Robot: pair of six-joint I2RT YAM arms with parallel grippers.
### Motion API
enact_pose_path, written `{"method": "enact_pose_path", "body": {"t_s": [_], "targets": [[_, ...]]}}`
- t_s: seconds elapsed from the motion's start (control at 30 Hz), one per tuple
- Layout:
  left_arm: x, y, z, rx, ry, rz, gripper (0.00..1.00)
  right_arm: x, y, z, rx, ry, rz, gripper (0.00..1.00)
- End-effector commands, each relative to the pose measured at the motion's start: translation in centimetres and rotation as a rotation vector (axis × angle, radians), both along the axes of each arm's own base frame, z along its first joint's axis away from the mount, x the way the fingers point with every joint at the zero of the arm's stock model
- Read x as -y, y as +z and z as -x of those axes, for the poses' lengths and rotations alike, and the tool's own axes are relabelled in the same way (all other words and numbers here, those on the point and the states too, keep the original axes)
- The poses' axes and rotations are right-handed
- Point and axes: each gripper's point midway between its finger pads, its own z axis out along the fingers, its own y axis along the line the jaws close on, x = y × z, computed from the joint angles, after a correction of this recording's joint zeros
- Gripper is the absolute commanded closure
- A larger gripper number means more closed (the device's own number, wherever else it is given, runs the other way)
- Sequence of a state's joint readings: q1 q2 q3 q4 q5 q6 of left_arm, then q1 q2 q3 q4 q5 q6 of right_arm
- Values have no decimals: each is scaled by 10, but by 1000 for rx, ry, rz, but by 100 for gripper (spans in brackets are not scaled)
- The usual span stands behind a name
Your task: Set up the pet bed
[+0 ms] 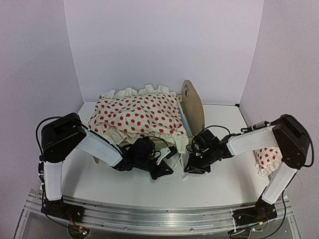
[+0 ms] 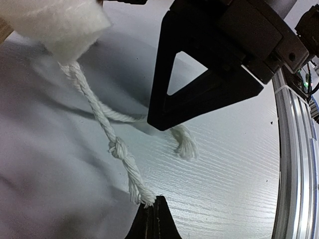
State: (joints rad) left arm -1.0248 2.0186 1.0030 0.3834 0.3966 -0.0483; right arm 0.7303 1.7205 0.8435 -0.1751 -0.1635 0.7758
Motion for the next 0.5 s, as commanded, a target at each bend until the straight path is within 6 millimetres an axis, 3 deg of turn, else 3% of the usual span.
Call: {"method": "enact_pose_path", "body": {"t_s": [0.0, 0.13, 0.23, 0.37, 0.47], "targets": [[6, 8, -1, 14, -12, 5, 100, 62, 0, 4, 54, -54, 263, 70], [6, 8, -2, 17, -12, 11, 100, 63, 30, 8, 125, 8, 227, 57], [6, 9, -4, 29, -7, 16, 100, 63, 51, 6, 246, 99, 224, 55], [8, 10, -6, 35, -2, 23, 100, 36, 79, 5, 525, 273, 149, 52], [9, 11, -8, 43, 0, 25, 100, 50, 76, -6, 560, 91, 179, 44]]}}
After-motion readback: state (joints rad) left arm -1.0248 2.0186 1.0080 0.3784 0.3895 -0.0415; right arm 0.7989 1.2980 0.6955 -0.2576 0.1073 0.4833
